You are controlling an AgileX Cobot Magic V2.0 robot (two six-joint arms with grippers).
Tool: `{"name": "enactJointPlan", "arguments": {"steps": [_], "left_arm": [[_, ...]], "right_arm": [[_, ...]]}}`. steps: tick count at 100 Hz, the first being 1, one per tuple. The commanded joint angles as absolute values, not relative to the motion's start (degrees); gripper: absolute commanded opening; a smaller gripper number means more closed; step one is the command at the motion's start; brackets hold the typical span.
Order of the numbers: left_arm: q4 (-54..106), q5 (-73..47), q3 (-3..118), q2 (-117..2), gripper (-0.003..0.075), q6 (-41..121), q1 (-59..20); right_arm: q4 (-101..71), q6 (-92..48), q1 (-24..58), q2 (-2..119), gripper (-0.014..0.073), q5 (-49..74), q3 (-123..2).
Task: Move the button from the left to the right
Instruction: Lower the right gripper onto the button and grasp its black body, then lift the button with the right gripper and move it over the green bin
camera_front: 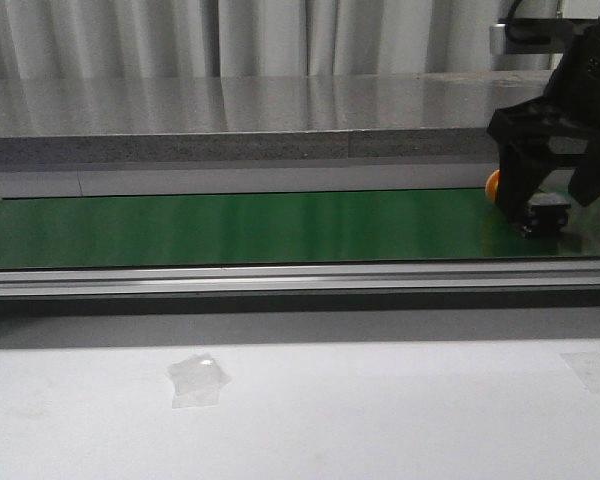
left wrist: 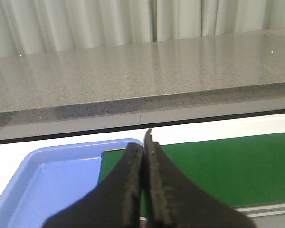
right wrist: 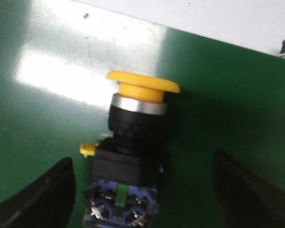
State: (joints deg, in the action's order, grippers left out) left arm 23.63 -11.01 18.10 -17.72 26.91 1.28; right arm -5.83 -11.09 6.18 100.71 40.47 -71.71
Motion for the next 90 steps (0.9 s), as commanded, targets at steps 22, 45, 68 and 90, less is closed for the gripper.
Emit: {"name": "enactJointPlan", "arguments": {"steps": [22, 45, 68, 90], "left_arm": [[24.6, -6.5, 19.7, -18.0, -0.0020, 26.9, 0.9], [24.6, -6.5, 19.7, -18.0, -0.0020, 26.9, 0.9], [24.6, -6.5, 19.7, -18.0, -0.0020, 26.9, 0.9], [24.6, -6.5, 19.7, -18.0, -0.0020, 26.9, 0.9]], "right_arm": [[-5.5, -11.7, 6.2, 98.7, 0.0213, 39.5, -73.6], [-2.3, -11.7, 5.0, 97.0, 0.0204, 41.8, -73.7], [1.5, -11.7, -2.2, 94.0, 0.0204, 42.4, -75.8], [1.6, -17.2, -11.6, 94.0, 0.0204, 42.3, -80.6]]}}
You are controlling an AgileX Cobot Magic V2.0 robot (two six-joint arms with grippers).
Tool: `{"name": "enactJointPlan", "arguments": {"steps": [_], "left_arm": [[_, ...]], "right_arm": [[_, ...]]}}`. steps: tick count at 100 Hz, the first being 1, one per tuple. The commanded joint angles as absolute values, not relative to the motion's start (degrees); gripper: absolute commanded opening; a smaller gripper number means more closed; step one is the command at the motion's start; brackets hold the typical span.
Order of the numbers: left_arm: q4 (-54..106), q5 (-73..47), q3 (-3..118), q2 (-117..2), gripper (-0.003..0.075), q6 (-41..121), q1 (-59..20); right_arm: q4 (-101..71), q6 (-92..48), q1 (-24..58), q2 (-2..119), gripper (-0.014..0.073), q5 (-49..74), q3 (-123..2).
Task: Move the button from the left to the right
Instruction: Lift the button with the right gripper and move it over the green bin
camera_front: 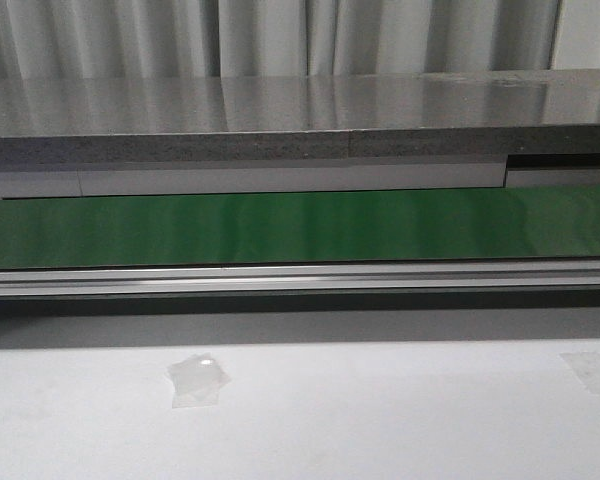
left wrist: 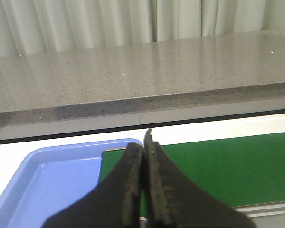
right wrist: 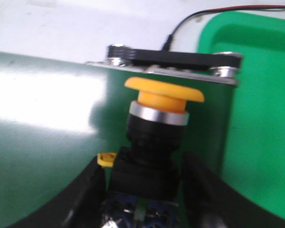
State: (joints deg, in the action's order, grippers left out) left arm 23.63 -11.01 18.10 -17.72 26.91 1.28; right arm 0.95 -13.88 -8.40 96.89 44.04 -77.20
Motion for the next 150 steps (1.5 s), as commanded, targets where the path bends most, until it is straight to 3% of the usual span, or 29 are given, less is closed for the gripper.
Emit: {"name": "enactJointPlan", "arguments": {"steps": [1, 45, 140, 150], "left_arm": [[24.6, -6.5, 19.7, -18.0, -0.0020, 26.9, 0.9], [24.6, -6.5, 19.7, -18.0, -0.0020, 26.9, 0.9], [24.6, -6.5, 19.7, -18.0, -0.0020, 26.9, 0.9], [24.6, -6.5, 19.7, -18.0, -0.0020, 26.9, 0.9]], "right_arm": [[1.6, -17.4, -12.2, 94.0, 0.0204, 42.1, -80.9], [0.6, -27.2, -25.0, 98.9, 0.0204, 39.0, -83.6], [-1.5, -27.2, -25.2, 109.6, 0.0208, 39.4, -83.6], [-2.0, -27.1, -25.2, 109.6, 0.0264, 39.5, -83.6]]}}
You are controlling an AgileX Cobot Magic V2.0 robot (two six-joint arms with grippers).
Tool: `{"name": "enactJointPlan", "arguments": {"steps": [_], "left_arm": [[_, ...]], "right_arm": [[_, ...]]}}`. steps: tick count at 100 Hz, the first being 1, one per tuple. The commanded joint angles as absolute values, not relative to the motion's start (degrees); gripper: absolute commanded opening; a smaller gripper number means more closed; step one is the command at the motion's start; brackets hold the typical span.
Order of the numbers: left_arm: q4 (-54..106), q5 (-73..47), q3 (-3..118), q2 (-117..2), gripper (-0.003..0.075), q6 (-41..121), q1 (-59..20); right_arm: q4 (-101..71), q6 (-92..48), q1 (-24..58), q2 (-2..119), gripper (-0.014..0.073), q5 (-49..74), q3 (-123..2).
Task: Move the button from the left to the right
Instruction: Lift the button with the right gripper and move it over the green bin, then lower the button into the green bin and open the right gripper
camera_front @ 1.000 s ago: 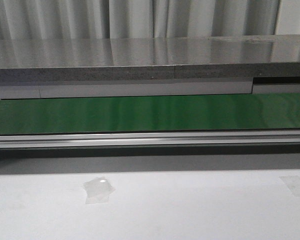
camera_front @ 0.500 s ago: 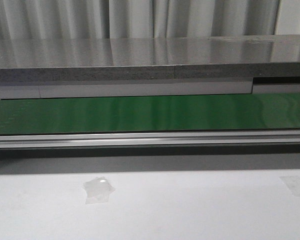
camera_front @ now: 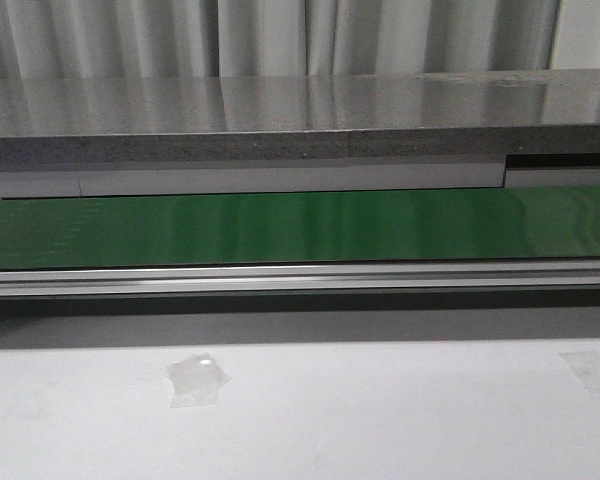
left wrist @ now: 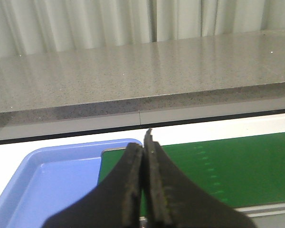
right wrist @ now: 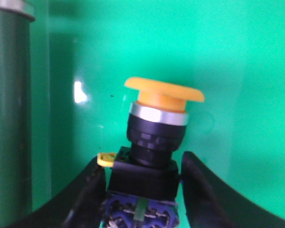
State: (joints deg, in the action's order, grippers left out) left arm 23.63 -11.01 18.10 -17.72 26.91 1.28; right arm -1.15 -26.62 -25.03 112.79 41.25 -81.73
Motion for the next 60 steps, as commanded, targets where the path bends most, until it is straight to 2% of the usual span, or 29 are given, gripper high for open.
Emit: {"name": "enactJointPlan", "arguments": {"steps": [1, 14, 21, 60], "left_arm": [[24.6, -6.5, 19.7, -18.0, -0.0020, 26.9, 0.9], [24.6, -6.5, 19.7, -18.0, -0.0020, 26.9, 0.9], [24.6, -6.5, 19.7, -18.0, -0.0020, 26.9, 0.9], [24.6, -6.5, 19.7, -18.0, -0.0020, 26.9, 0.9]], "right_arm": [[-2.1, -27.1, -25.2, 109.6, 0.0271, 39.6, -83.6], [-2.3, -27.1, -25.2, 109.6, 0.0433, 39.8, -83.6], [-2.3, -27.1, -25.2, 109.6, 0.0478, 39.8, -83.6], [-0.7, -25.8, -25.2, 108.1, 0.0477, 39.3, -84.0]]}}
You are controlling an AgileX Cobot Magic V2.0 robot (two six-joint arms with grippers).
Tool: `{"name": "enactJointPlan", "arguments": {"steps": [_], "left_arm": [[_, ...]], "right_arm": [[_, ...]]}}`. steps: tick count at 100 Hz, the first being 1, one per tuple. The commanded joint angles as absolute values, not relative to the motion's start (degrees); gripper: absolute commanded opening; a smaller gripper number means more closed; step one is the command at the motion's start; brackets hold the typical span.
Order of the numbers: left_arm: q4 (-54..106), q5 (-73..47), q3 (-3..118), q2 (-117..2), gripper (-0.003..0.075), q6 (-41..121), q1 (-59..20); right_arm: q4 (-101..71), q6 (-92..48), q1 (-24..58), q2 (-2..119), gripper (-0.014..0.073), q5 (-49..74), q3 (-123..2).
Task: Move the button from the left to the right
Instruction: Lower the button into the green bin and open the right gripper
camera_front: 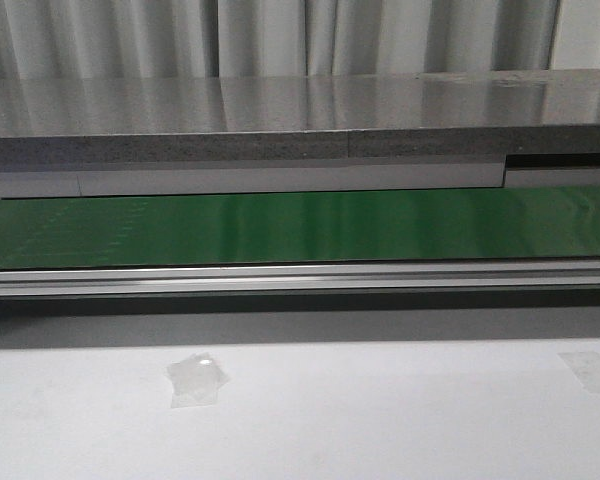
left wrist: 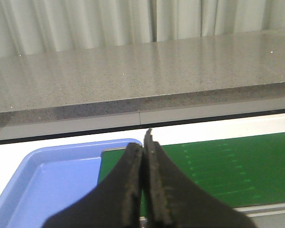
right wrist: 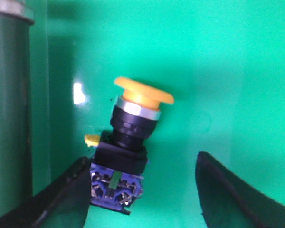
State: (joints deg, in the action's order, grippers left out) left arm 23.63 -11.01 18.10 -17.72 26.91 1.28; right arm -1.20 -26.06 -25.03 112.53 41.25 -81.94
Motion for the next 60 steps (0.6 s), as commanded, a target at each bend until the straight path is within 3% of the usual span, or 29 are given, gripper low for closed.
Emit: {"name": "enactJointPlan", "arguments": {"steps": [1, 28, 60], "left_arm": [[24.6, -6.5, 19.7, -18.0, -0.0020, 26.9, 0.9], [24.6, -6.5, 19.7, -18.0, -0.0020, 26.9, 0.9], [24.6, -6.5, 19.7, -18.0, -0.0020, 26.9, 0.9]], "right_arm": [[-0.7, -25.8, -25.2, 108.0, 0.0477, 39.1, -84.0], [-7.7, -25.6, -23.4, 102.1, 0.0477, 35.3, -84.0], [-13.1, -25.6, -14.9, 95.5, 0.0476, 31.9, -83.9]]}}
